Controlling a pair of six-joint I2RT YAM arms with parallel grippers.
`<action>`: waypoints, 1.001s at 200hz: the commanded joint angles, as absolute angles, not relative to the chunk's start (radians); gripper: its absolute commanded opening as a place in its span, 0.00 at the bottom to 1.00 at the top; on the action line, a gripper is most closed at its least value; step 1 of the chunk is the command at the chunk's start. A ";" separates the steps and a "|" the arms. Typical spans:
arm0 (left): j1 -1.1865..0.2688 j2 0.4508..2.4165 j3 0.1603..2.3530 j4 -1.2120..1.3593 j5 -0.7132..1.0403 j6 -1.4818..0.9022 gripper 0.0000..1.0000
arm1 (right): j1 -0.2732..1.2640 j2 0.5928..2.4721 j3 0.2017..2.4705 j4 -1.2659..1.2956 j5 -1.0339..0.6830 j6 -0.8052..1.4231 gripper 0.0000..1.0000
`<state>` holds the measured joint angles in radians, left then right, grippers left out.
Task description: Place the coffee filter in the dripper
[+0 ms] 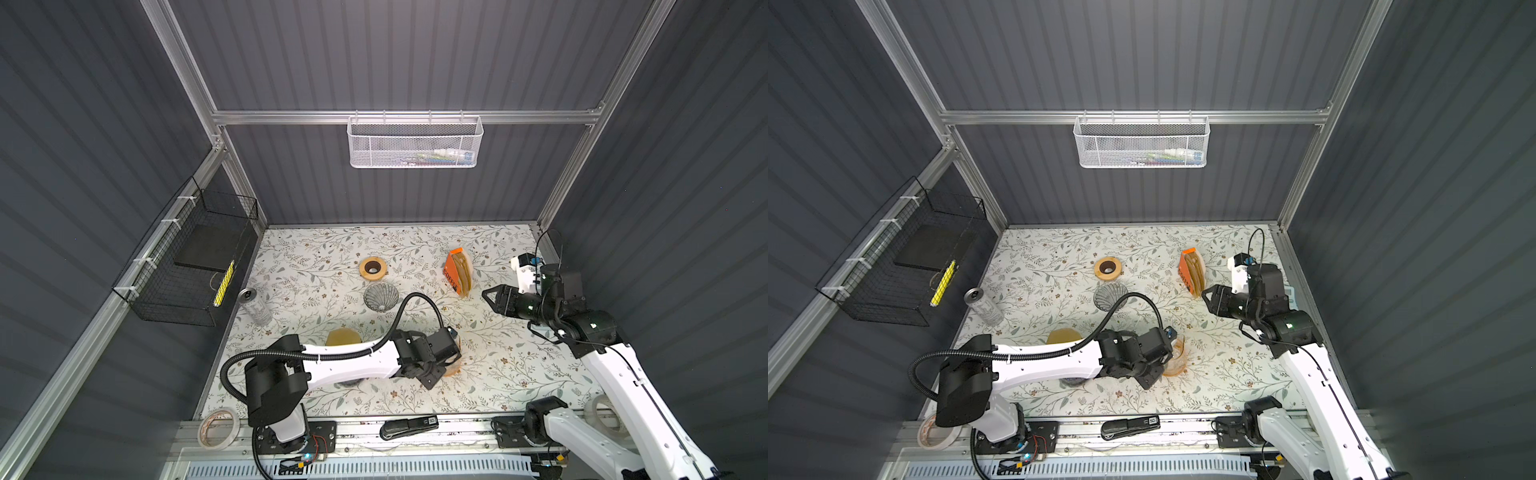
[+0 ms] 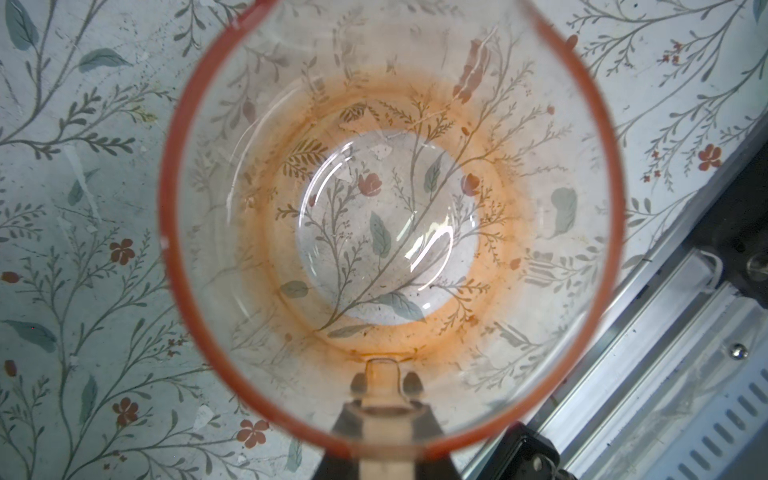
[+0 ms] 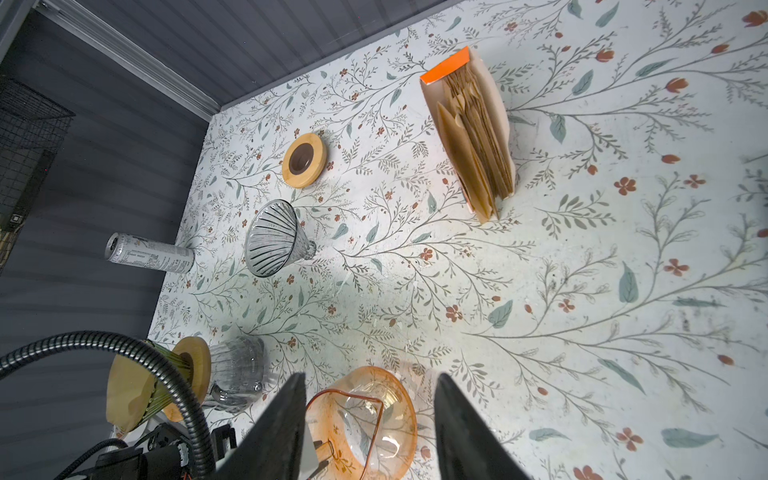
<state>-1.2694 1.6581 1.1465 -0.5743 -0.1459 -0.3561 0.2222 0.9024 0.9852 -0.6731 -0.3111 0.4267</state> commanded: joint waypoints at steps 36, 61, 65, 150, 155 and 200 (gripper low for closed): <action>-1.277 1.662 1.117 -0.539 -0.170 -0.398 0.00 | 0.218 0.923 0.957 -0.628 -0.377 0.445 0.51; -1.279 1.664 1.104 -0.531 -0.168 -0.417 0.00 | 0.217 0.928 0.951 -0.620 -0.387 0.445 0.51; -1.279 1.665 1.103 -0.532 -0.169 -0.419 0.00 | 0.217 0.928 0.951 -0.619 -0.387 0.447 0.51; -1.281 1.672 1.096 -0.552 -0.187 -0.436 0.07 | 0.216 0.934 0.934 -0.608 -0.395 0.449 0.52; -1.281 1.673 1.096 -0.551 -0.188 -0.438 0.07 | 0.216 0.934 0.934 -0.606 -0.396 0.450 0.52; -1.282 1.681 1.095 -0.555 -0.185 -0.444 0.22 | 0.216 0.936 0.931 -0.601 -0.396 0.454 0.52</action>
<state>-1.2713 1.6680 1.1019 -0.5556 -0.1654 -0.4290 0.2203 0.9314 0.9421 -0.6163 -0.3824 0.4461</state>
